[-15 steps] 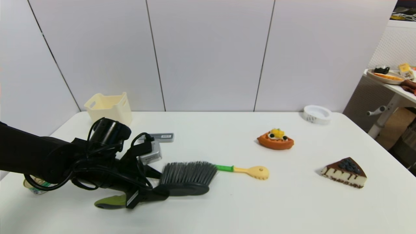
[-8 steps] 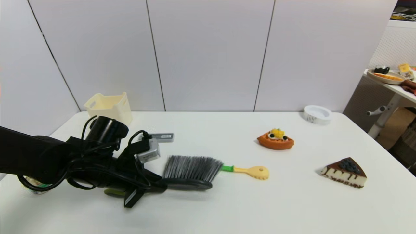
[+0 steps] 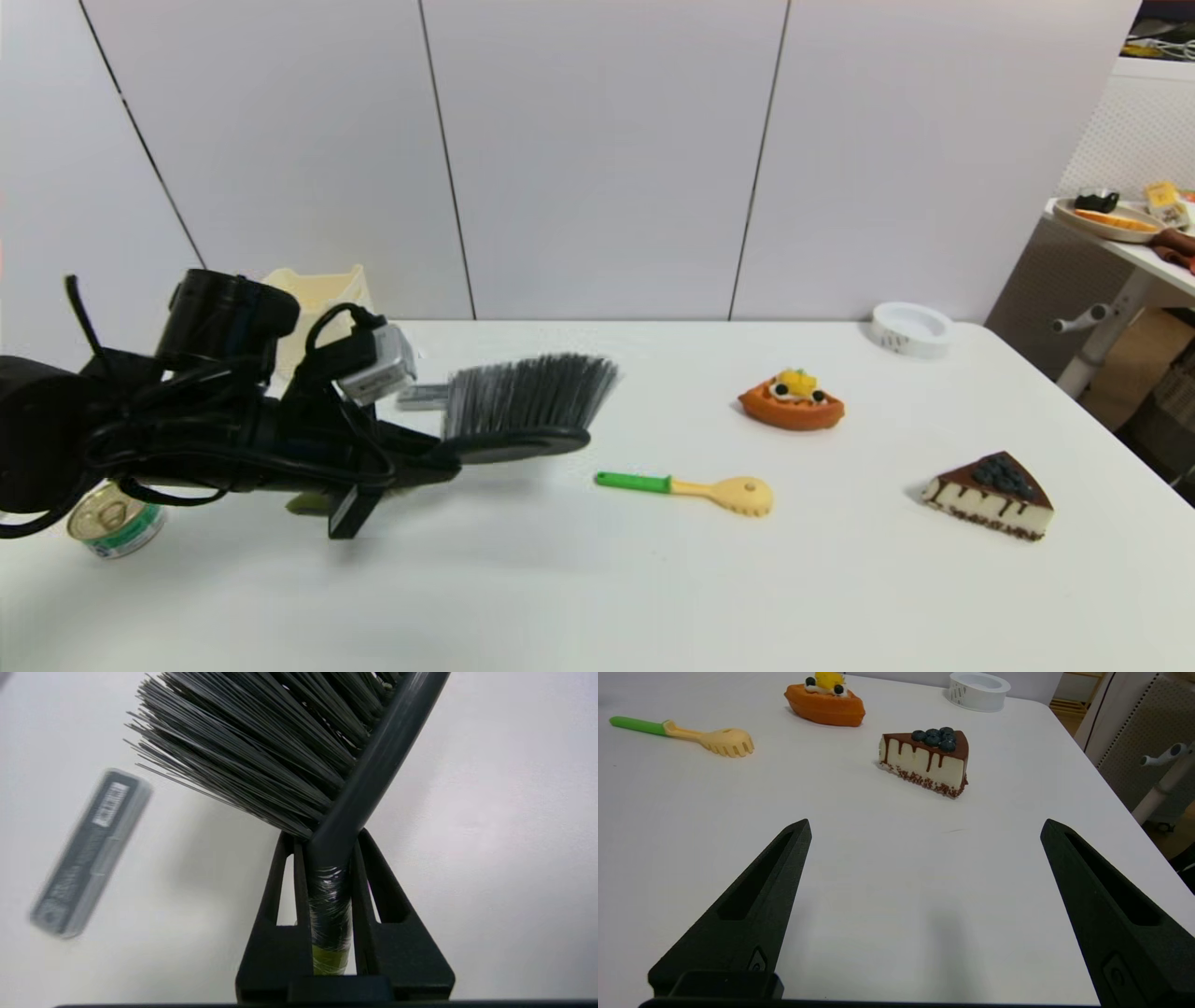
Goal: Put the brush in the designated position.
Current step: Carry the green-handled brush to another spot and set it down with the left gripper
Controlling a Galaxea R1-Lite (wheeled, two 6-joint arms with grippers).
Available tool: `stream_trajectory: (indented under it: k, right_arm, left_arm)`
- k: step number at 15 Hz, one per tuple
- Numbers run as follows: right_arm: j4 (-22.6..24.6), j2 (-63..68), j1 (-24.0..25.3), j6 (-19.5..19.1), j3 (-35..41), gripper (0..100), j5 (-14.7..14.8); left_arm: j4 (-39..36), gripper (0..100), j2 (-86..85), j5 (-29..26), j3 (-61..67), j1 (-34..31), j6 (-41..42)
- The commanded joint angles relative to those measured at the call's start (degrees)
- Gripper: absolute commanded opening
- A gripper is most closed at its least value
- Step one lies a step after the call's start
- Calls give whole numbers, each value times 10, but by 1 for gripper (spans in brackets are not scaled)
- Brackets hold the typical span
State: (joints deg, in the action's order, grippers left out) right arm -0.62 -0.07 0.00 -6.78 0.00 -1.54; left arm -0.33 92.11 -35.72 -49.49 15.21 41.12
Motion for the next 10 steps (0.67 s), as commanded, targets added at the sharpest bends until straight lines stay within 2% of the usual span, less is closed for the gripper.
stream_trajectory:
  k: [1,4,7,10]
  right_arm:
    - [0,1,0,-1,1,100,0]
    - [0,1,0,-1,1,100,0]
    - [0,1,0,-1,1,100,0]
    - [0,1,0,-1,1,100,0]
  left_arm:
    - [-13,0,-23,8,-16,-50,25]
    - [-9,0,11,2,-46,-132,127]
    - [-6,0,68,-37,-90,-244,241]
    - [38,0,141,-73,-167,-310,328]
